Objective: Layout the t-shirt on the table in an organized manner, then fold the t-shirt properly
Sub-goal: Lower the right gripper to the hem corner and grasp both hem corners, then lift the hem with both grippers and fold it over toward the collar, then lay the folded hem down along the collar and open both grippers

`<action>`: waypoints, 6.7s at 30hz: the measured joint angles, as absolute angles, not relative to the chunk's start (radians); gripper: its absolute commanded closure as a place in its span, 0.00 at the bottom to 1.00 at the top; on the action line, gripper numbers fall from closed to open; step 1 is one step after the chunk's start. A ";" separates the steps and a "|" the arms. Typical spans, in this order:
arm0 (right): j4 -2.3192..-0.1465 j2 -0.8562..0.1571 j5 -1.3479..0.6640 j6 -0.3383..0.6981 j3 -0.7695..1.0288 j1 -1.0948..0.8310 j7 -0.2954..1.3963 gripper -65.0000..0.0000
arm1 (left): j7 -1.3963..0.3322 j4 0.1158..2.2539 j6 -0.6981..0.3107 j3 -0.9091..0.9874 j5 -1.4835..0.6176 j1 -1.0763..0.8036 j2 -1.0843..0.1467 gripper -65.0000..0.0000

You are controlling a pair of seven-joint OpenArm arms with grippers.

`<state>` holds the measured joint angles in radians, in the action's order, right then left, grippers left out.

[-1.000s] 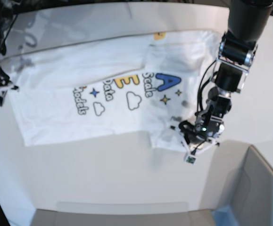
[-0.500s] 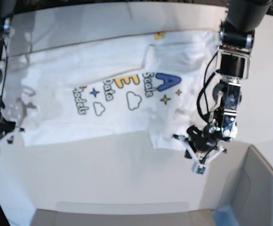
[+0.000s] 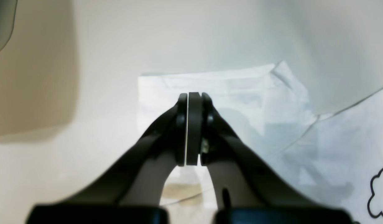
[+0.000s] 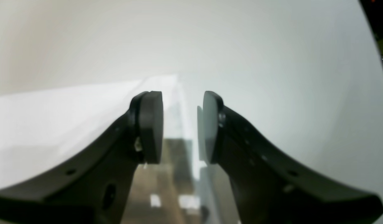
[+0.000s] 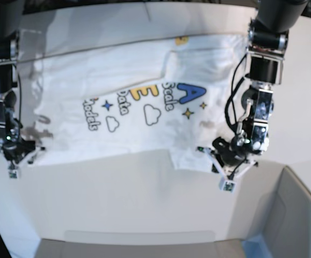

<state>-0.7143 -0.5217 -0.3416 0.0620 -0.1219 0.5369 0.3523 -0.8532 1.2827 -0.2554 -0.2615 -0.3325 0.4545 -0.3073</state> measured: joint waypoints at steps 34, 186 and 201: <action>-0.652 -0.509 -0.472 0.051 -0.082 0.482 0.262 0.78 | -0.844 1.283 -0.256 -0.262 -0.333 0.435 -0.299 1.00; -1.563 -0.501 -0.561 0.067 0.473 -0.102 0.648 1.00 | -1.103 2.036 -0.258 0.316 -0.944 -0.328 -0.380 1.00; -1.605 -0.489 -0.569 0.062 0.544 -0.182 0.664 1.00 | -1.098 2.036 -0.252 0.317 -1.111 -0.417 -0.456 1.00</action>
